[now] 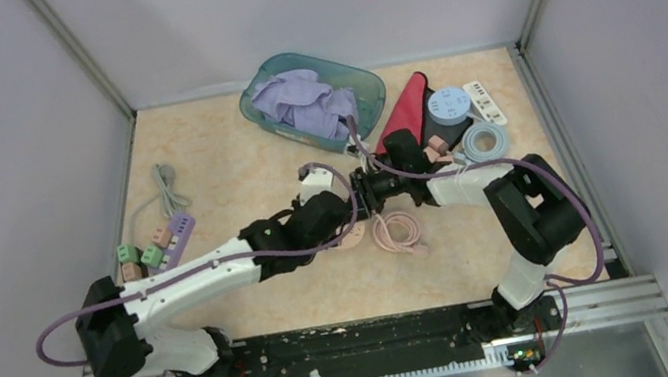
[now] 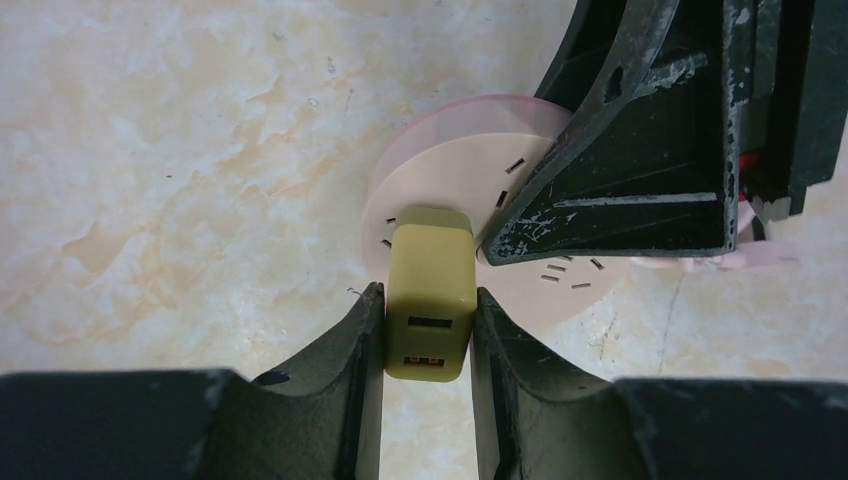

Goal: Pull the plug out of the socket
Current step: Remove the plug from the socket.

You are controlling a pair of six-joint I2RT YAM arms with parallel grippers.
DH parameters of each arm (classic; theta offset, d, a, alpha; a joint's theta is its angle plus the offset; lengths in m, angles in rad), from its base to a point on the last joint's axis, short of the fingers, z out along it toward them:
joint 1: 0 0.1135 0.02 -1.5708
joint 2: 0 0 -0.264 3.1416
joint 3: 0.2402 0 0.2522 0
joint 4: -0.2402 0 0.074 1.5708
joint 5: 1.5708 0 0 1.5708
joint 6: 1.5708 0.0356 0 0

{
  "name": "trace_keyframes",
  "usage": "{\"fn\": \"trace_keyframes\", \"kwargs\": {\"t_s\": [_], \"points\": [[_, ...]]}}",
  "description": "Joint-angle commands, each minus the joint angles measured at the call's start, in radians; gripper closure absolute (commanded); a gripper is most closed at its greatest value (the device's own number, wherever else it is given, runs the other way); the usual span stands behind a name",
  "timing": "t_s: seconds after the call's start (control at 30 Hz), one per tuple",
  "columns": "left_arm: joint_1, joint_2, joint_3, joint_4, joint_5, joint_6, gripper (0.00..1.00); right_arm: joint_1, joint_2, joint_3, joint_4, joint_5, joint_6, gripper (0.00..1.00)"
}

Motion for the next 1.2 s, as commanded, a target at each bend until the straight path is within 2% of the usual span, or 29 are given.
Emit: {"fn": "trace_keyframes", "kwargs": {"t_s": [0.0,0.13,0.3,0.37,0.57,0.77,1.0,1.17], "points": [[-0.025,0.114,0.258,-0.128,-0.24,-0.214,1.0,-0.006,0.019,0.003,-0.03,0.117,-0.066,1.0],[-0.027,0.114,0.26,-0.067,-0.158,-0.149,0.99,-0.01,0.015,0.005,-0.038,0.131,-0.071,1.0],[-0.024,-0.091,0.081,0.263,0.061,0.043,1.0,-0.016,0.015,0.005,-0.04,0.132,-0.071,1.0],[-0.017,-0.164,0.028,0.323,0.093,0.035,1.0,-0.017,0.015,0.006,-0.041,0.133,-0.072,1.0],[-0.015,-0.23,0.019,0.203,-0.07,-0.106,1.0,-0.017,0.015,0.006,-0.043,0.13,-0.072,1.0],[-0.02,-0.037,0.185,-0.048,-0.12,-0.206,1.0,-0.017,0.017,0.006,-0.044,0.134,-0.073,1.0],[-0.066,0.132,0.31,-0.074,-0.157,-0.089,1.0,-0.018,0.016,0.006,-0.045,0.141,-0.073,1.0],[-0.072,0.115,0.316,-0.032,-0.09,-0.034,1.0,-0.023,0.017,0.006,-0.043,0.136,-0.071,1.0]]}}
